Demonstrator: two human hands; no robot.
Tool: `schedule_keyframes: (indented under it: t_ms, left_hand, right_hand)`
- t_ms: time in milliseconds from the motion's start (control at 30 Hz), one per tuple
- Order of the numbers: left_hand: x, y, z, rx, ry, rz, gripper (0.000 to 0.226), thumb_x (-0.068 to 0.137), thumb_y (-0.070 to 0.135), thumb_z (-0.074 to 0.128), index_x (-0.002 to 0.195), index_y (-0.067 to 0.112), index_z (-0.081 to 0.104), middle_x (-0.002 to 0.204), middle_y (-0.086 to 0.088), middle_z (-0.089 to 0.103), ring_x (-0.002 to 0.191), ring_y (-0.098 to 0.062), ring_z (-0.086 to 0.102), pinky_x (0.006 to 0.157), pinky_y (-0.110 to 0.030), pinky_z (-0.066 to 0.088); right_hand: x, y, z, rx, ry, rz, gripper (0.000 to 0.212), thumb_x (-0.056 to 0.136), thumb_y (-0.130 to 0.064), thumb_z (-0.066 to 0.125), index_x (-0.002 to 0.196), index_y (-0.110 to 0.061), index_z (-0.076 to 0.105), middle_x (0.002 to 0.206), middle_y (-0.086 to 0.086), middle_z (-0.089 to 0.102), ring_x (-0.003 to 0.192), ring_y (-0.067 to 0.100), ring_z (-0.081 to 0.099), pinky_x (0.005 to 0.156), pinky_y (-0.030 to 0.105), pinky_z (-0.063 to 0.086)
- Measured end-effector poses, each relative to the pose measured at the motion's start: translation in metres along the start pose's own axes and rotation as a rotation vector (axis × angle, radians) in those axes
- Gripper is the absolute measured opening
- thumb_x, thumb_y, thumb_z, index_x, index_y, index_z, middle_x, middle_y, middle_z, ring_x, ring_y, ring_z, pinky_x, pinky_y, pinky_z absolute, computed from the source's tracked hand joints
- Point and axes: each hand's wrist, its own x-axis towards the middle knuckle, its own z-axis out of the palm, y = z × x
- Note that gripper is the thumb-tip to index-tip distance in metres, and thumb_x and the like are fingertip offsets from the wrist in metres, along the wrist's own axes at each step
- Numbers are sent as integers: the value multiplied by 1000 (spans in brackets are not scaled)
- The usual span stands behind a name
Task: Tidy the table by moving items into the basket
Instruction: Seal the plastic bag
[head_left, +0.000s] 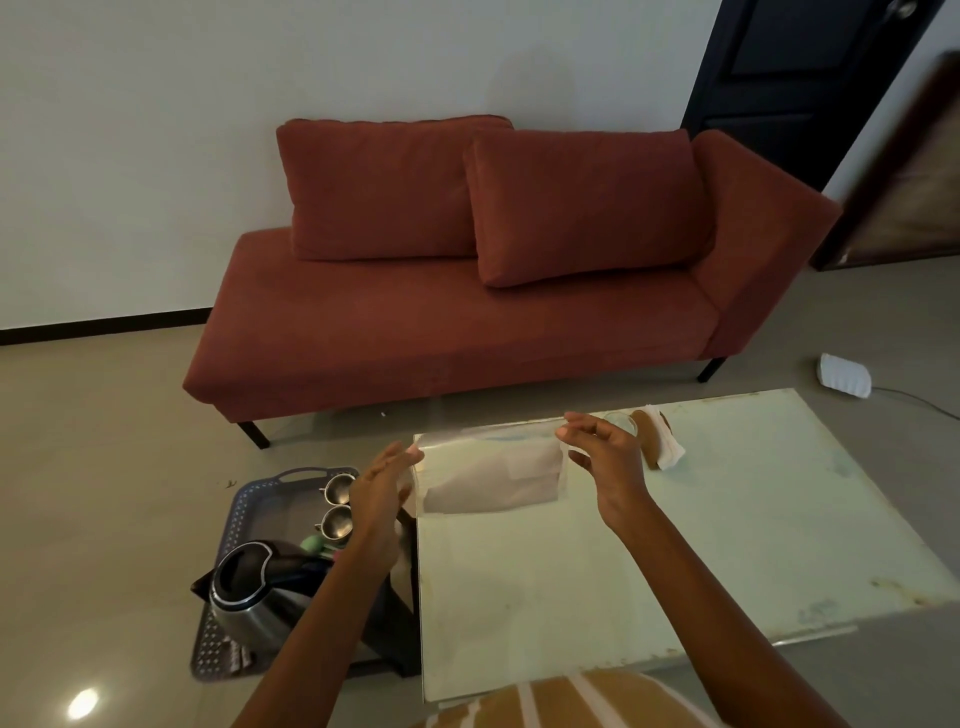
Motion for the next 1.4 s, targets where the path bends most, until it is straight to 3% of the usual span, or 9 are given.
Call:
schedule_keyframes:
  t_ms: [233,400,567,667,767,867,1100,1300,1400]
  left_hand:
    - [2,7,-3,38,-82,128,14,84,12,58,90,6,70,103,-4,72,116,-28,56,109,-53,34]
    - [-1,13,-1,105,-130,215,14,88,12,56,78,15,66,74,6,72,88,-26,59,94,-51,44]
    - [4,15,-6,106,-274,101,23,91,10,51,111,14,62,106,-6,68,85,-15,67,64,-27,59]
    - [5,16,-14,137,-392,34,37,90,13,51,127,18,53,118,-12,64,92,-25,67,67,-31,60]
    - [3,16,-17,205,-446,21,40,90,10,53,122,33,51,104,-7,72,85,-26,72,67,-32,61]
    - [3,14,-18,286,-422,63,49,87,9,56,131,27,45,103,-10,72,84,-26,72,70,-36,60]
    - [5,11,-16,288,-357,68,54,86,12,59,132,23,34,107,-20,68,82,-29,72,74,-44,58]
    - [5,8,-17,289,-385,26,37,90,16,55,126,7,50,106,-12,71,78,-23,73,68,-34,59]
    - [4,6,-16,286,-389,0,31,91,19,53,121,10,52,110,-16,68,77,-24,73,65,-32,59]
  right_hand:
    - [-6,-6,-2,-5,-21,-10,8,81,-9,67,77,-15,65,81,-1,65,93,23,58,91,34,48]
    - [-7,-7,-3,-30,6,-21,6,84,-11,64,90,-9,62,84,1,63,89,24,60,85,35,52]
    - [-8,-6,-4,-8,-27,17,3,88,-13,60,85,-16,59,89,1,62,93,25,60,75,33,53]
    - [-8,-8,-9,27,-141,47,13,88,-9,59,95,-20,60,100,2,62,97,26,61,76,34,54]
    - [-8,-9,-15,6,-347,60,44,85,-3,59,121,-27,49,110,2,60,100,23,60,75,31,56]
    - [-8,-8,-17,-7,-425,72,57,83,-2,61,129,-30,40,114,3,59,99,25,61,73,30,57]
    - [-9,-7,-13,12,-328,72,46,83,-6,64,120,-26,48,110,5,63,93,23,65,63,25,59]
    - [-7,-2,-16,108,-342,286,12,87,-10,59,98,-15,61,107,8,63,91,26,64,63,24,59]
    - [-8,0,-17,2,-321,229,9,87,-15,60,95,-17,60,102,5,64,86,24,65,61,22,57]
